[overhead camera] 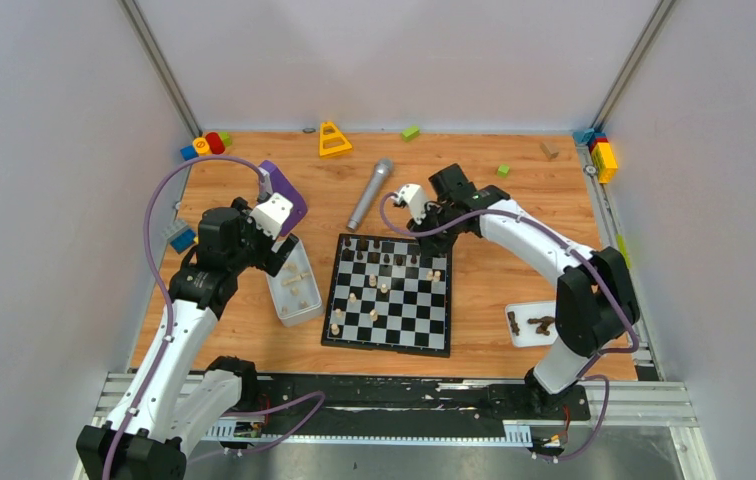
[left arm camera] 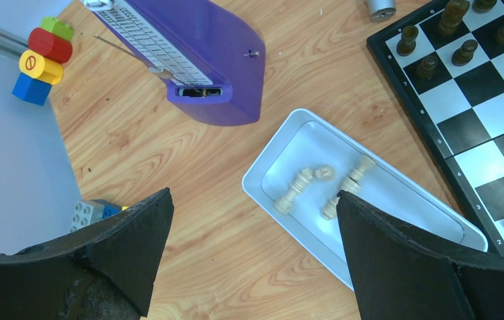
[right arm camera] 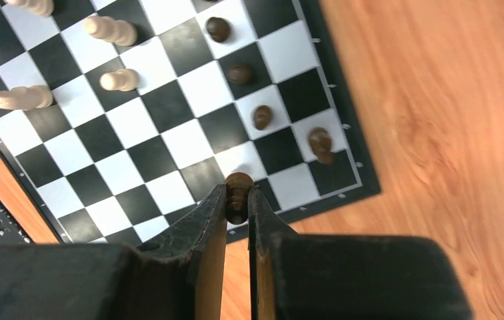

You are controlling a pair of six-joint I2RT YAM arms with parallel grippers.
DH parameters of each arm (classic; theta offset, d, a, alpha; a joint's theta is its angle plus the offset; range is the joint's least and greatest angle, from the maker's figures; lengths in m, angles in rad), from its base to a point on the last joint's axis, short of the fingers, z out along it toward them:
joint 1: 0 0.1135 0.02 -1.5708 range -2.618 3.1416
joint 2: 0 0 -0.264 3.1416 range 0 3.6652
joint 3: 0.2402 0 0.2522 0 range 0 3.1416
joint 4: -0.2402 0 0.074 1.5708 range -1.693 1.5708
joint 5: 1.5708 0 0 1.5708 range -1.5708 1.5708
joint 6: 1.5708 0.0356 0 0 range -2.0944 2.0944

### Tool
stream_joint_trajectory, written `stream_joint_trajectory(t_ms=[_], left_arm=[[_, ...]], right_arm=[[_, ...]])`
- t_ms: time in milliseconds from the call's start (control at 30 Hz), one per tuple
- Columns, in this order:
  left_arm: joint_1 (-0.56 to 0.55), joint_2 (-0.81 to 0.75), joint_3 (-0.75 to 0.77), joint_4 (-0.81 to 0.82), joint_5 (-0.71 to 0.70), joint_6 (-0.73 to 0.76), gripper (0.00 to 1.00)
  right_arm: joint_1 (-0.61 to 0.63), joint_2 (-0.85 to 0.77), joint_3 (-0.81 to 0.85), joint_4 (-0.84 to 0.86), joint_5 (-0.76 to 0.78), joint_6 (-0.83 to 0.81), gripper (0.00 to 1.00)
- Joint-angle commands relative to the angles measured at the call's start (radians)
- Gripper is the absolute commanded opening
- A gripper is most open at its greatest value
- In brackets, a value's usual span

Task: Set up the chess pieces on the board
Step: Pick up the chess piece from the chessboard, then place the chess piece on the chessboard.

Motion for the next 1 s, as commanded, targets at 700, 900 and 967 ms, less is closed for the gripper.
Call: stream_joint_trajectory(t_ms=[700, 900, 967], left_arm=[[0.006, -0.018, 0.0, 0.022, 0.033, -0.005, 1.0], [0.007, -0.018, -0.002, 0.024, 0.03, -0.005, 1.0], [0.007, -0.018, -0.002, 0.024, 0.029, -0.005, 1.0]], right_arm=[[-0.113, 0.146, 0.072, 0.009, -0.055, 0.06, 0.06], [-0.094, 0.178, 0.084, 0.015, -0.047, 0.069, 0.07], [-0.088, 0.189, 0.089, 0.019, -0.038, 0.072, 0.07]])
